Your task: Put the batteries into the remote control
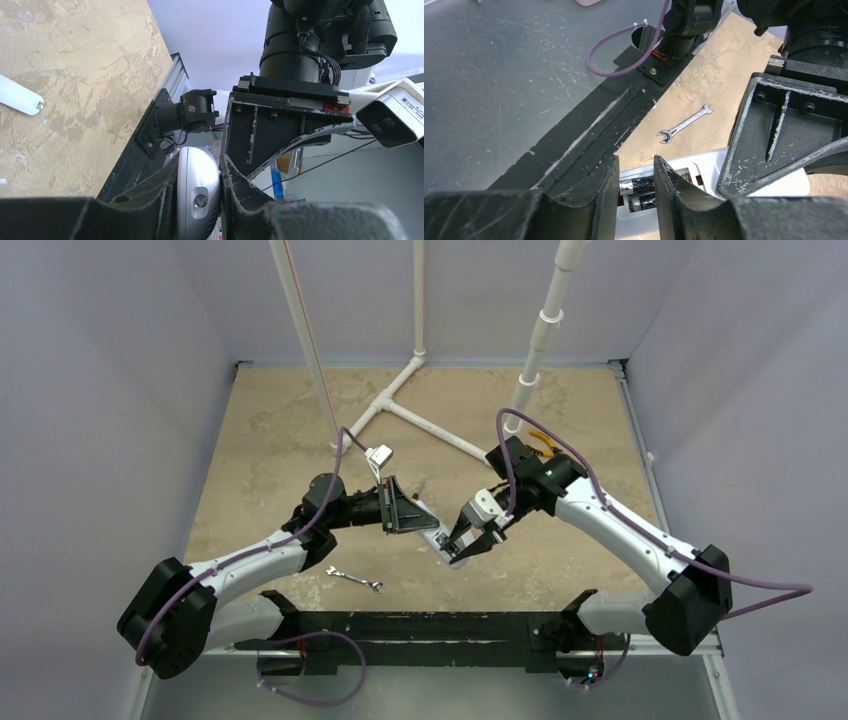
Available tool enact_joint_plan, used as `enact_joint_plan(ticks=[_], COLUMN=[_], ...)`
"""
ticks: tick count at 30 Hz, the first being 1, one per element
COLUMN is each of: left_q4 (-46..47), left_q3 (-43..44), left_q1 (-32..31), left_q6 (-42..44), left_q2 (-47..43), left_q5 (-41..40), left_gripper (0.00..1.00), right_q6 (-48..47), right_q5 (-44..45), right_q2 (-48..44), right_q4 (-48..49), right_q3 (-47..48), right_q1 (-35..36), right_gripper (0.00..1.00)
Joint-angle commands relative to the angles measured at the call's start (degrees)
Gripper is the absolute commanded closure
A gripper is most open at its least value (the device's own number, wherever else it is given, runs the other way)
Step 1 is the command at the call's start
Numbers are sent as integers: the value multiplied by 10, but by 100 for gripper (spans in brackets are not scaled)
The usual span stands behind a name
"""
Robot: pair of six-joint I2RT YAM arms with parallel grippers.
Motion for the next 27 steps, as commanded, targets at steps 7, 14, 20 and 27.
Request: enact_joint_plan(ticks=[7, 14, 20, 27], left_q4=[83, 79, 60, 62], left_q3=[12, 10, 9, 8], left_q1=[-1, -1, -1, -2], left_q6=[-26, -26, -18, -21], left_q2=[-8, -14, -29, -39], left_q5=[38, 40, 41, 44], left_gripper=[100, 100, 100, 100], right_q6=[73, 65, 52, 52], right_q5=[45, 70, 69, 77], right_q2=[-20, -1, 21, 26], right_q4=[115, 102, 94, 121], right_q3=[-32, -19, -7, -16], right_q1=[-7, -8, -7, -7], right_gripper=[72, 71, 72, 76])
